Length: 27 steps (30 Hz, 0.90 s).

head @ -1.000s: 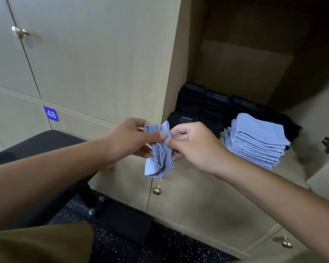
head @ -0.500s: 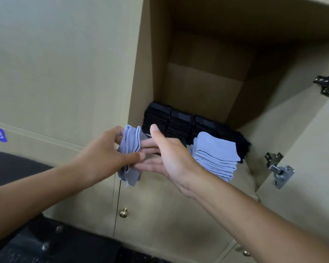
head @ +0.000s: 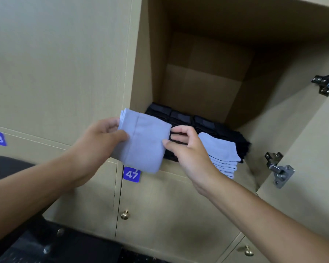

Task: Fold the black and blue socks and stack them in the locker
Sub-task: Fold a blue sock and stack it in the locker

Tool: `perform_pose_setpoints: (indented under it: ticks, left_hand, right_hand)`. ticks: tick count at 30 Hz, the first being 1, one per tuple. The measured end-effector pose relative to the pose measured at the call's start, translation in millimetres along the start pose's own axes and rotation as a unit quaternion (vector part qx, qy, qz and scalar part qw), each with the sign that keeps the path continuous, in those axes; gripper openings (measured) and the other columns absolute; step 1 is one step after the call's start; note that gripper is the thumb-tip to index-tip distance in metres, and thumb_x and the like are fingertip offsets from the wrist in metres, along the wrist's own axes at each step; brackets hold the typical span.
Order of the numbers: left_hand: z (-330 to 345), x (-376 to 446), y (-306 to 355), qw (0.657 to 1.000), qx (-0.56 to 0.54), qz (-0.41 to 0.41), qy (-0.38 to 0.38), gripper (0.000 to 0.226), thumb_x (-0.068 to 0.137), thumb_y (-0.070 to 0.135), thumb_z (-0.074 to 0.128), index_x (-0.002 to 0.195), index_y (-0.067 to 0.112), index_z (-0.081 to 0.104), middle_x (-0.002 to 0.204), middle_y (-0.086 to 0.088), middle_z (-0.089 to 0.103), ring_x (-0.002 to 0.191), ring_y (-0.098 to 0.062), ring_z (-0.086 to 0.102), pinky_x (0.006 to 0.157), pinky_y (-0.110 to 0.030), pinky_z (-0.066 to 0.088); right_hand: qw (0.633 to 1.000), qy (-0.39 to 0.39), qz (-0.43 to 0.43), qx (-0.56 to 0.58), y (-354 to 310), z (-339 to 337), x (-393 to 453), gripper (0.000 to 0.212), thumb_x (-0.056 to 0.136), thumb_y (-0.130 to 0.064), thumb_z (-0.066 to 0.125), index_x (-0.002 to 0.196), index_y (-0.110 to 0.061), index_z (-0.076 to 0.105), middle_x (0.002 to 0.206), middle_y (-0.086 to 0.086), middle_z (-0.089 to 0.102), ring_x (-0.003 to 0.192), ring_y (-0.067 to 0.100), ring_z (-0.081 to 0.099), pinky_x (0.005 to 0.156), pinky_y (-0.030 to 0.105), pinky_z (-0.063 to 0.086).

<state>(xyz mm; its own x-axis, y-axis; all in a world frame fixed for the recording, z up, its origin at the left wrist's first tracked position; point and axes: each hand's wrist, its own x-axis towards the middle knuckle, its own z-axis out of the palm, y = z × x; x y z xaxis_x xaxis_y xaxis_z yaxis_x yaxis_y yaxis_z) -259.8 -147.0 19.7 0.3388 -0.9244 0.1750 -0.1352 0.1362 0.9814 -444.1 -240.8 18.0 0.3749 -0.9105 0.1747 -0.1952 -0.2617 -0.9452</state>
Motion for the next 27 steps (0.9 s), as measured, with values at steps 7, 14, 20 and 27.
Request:
perform_pose_setpoints:
  ticks: [7,14,20,27]
  left_hand:
    - [7,13,5,0.991,-0.130,-0.032,-0.009,0.022,0.101,0.001,0.049,0.109,0.008,0.068,0.104,-0.011,0.078,0.084,-0.018,0.074,0.069,-0.023,0.061]
    - [38,30,10,0.994,-0.100,0.010,0.046,0.039,0.098,-0.001,0.059,0.112,0.027,0.037,0.094,-0.018,0.072,0.069,-0.022,0.067,0.062,-0.035,0.057]
    - [70,46,4,0.995,0.031,0.094,0.003,0.026,0.099,-0.001,0.054,0.108,0.023,0.054,0.108,-0.003,0.069,0.075,-0.016,0.071,0.066,-0.033,0.060]
    - [105,66,4,0.996,0.019,0.071,-0.051,0.034,0.098,0.004,0.063,0.128,0.020,0.064,0.130,0.002,0.066,0.085,-0.014,0.077,0.090,-0.025,0.058]
  right_hand:
    - [0.981,-0.154,-0.041,0.111,-6,-26,8,0.025,0.104,-0.016,0.054,0.121,-0.030,0.043,0.110,0.007,0.072,0.100,0.022,0.066,0.098,0.049,0.055]
    - [0.992,-0.099,-0.066,0.044,-4,-50,20,0.025,0.101,-0.007,0.058,0.117,-0.023,0.067,0.119,0.002,0.072,0.113,0.026,0.067,0.095,0.042,0.054]
    - [0.994,0.021,-0.086,-0.068,2,-77,31,0.031,0.095,-0.011,0.066,0.109,-0.037,0.075,0.117,0.009,0.071,0.109,0.042,0.063,0.101,0.058,0.049]
    - [0.992,0.037,-0.046,-0.113,2,-114,44,0.051,0.089,-0.012,0.076,0.137,-0.022,0.062,0.128,-0.008,0.064,0.108,0.011,0.068,0.099,0.033,0.055]
